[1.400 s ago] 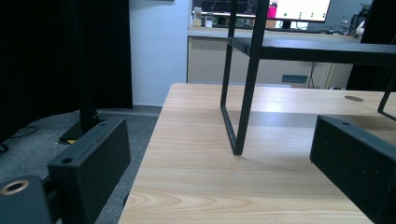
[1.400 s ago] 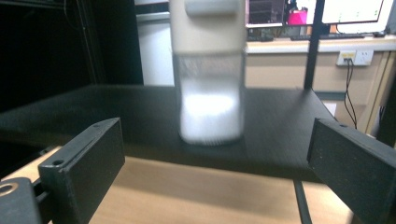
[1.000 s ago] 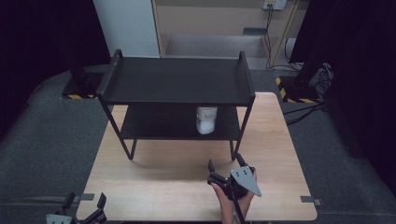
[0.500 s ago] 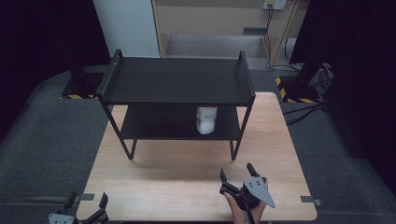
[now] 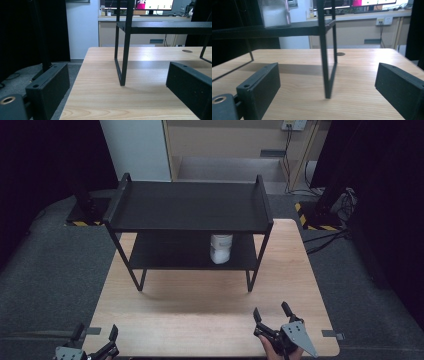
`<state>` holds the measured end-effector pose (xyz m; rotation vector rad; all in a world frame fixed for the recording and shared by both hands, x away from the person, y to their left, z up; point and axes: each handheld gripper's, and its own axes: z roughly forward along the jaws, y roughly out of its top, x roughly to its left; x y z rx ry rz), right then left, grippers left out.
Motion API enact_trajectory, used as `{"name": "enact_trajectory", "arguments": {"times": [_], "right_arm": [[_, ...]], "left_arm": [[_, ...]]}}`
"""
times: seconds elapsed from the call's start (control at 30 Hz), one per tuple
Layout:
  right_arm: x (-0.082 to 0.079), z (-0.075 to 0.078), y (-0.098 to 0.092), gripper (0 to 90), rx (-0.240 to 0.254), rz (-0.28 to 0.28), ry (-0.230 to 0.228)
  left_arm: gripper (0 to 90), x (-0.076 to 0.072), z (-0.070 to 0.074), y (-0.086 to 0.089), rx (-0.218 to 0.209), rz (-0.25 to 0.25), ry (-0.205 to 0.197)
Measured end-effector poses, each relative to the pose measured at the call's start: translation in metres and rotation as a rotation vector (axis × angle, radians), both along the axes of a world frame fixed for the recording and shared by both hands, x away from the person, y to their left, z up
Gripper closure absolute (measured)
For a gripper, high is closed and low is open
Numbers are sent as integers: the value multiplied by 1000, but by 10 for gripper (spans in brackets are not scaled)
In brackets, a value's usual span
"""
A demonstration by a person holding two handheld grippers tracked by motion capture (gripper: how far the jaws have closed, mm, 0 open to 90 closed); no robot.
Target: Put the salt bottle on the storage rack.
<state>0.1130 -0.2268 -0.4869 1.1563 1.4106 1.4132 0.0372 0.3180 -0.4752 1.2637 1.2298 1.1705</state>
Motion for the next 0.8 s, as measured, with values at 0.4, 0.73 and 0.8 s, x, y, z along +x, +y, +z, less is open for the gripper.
{"name": "enact_trajectory", "arguments": {"times": [0.4,0.73,0.8], "right_arm": [[-20,-14,-13,68,-7,2,20],[-25,-24,-6,71,25,12,36],[-25,-23,-6,71,25,12,35]], "left_arm": [[39,10,1,3,27,17,2],[40,8,3,4,28,20,-8],[40,7,3,4,29,20,-6]]}}
